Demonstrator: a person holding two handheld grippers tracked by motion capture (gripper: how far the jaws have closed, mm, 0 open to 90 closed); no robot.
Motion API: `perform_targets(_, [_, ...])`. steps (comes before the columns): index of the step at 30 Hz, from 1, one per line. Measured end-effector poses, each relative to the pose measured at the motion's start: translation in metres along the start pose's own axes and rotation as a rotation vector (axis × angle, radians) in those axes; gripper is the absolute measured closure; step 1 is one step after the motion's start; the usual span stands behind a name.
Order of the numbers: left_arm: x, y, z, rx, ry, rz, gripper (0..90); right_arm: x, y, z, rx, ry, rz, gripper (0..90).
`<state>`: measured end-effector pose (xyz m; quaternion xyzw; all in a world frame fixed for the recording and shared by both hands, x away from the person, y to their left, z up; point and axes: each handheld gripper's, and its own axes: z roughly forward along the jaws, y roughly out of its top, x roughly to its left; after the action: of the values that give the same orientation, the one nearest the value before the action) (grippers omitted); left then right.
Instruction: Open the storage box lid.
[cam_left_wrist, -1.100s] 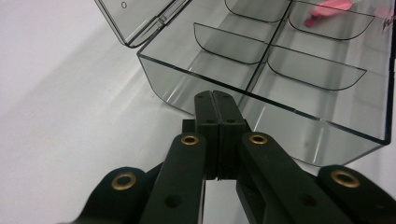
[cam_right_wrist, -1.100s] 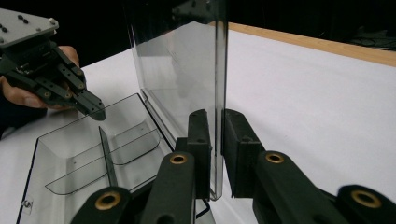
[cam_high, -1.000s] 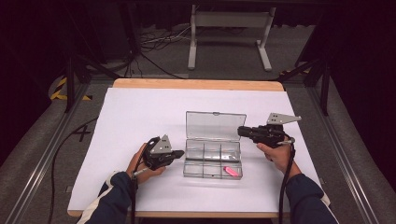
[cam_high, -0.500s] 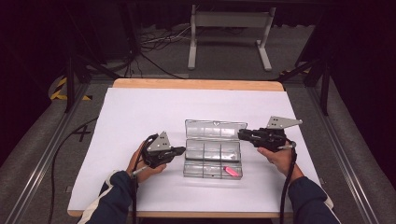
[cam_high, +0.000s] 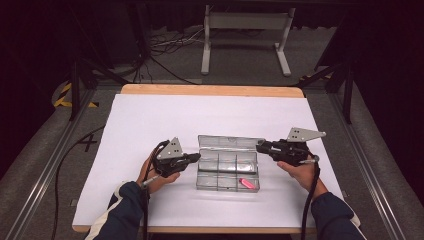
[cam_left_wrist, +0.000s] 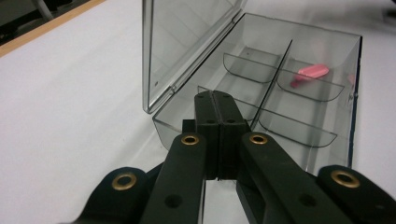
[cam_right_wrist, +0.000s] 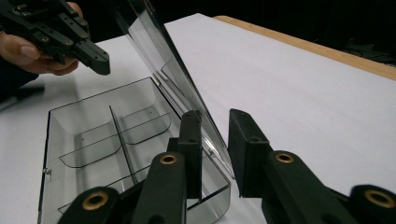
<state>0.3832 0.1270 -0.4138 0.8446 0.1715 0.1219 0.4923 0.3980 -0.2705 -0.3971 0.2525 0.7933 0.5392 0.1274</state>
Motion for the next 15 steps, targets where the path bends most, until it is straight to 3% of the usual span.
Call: perform_targets(15, [-0.003, 0.001, -0.001, -0.004, -0.015, 0.001, 90.0, 0.016, -0.007, -0.004, 0.051, -0.029, -0.027, 73.5])
